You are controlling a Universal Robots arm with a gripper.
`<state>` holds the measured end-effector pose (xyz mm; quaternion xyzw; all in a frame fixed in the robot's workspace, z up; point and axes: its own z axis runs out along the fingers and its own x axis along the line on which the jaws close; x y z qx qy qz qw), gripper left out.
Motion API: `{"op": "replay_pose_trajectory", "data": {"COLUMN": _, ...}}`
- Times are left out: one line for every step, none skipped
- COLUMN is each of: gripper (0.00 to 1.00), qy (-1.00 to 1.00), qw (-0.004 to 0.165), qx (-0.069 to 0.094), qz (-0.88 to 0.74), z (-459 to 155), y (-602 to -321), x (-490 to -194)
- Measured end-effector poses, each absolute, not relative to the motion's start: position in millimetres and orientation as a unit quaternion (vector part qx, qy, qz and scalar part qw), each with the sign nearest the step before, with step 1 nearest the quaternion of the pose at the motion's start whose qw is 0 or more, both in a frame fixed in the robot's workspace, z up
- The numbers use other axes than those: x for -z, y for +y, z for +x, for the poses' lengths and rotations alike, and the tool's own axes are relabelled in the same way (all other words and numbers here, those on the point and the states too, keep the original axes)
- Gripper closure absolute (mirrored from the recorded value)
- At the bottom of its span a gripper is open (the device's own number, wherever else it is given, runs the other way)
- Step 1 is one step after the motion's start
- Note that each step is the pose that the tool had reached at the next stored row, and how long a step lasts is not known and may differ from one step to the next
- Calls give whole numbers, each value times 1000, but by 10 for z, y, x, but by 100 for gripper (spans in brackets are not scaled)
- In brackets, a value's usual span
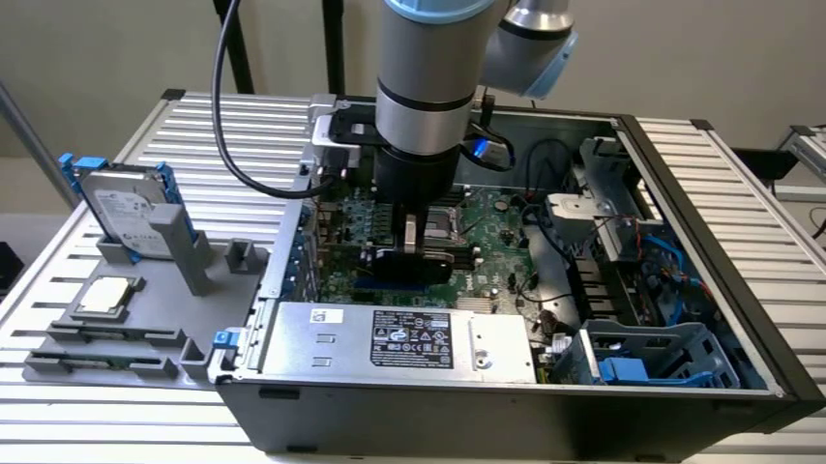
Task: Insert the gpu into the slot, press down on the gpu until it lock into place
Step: 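Press down on the gpu until it lock into place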
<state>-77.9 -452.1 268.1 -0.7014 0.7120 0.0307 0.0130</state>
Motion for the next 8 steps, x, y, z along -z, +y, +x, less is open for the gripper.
{"op": "replay_pose_trajectory", "data": {"gripper": 74, "qy": 712, "qw": 13, "qx": -31, "qz": -701, "z": -779, "y": -4521, "x": -2681}}
{"op": "replay_pose_trajectory", "data": {"gripper": 74, "qy": 712, "qw": 13, "qx": -31, "qz": -701, "z": -779, "y": -4521, "x": -2681}}
{"op": "replay_pose_trajectory", "data": {"gripper": 74, "qy": 712, "qw": 13, "qx": -31, "qz": -701, "z": -779, "y": -4522, "x": -2682}}
{"op": "replay_pose_trajectory", "data": {"gripper": 74, "qy": 712, "qw": 13, "qx": -31, "qz": -701, "z": -779, "y": -4522, "x": -2682}}
{"op": "replay_pose_trajectory", "data": {"gripper": 74, "qy": 712, "qw": 13, "qx": -31, "qz": -701, "z": -779, "y": -4522, "x": -2682}}
{"op": "replay_pose_trajectory", "data": {"gripper": 74, "qy": 712, "qw": 13, "qx": -31, "qz": -701, "z": -779, "y": -4522, "x": -2678}}
{"op": "replay_pose_trajectory", "data": {"gripper": 74, "qy": 712, "qw": 13, "qx": -31, "qz": -701, "z": -779, "y": -4522, "x": -2673}}
{"op": "replay_pose_trajectory", "data": {"gripper": 74, "qy": 712, "qw": 13, "qx": -31, "qz": -702, "z": -779, "y": -4522, "x": -2666}}
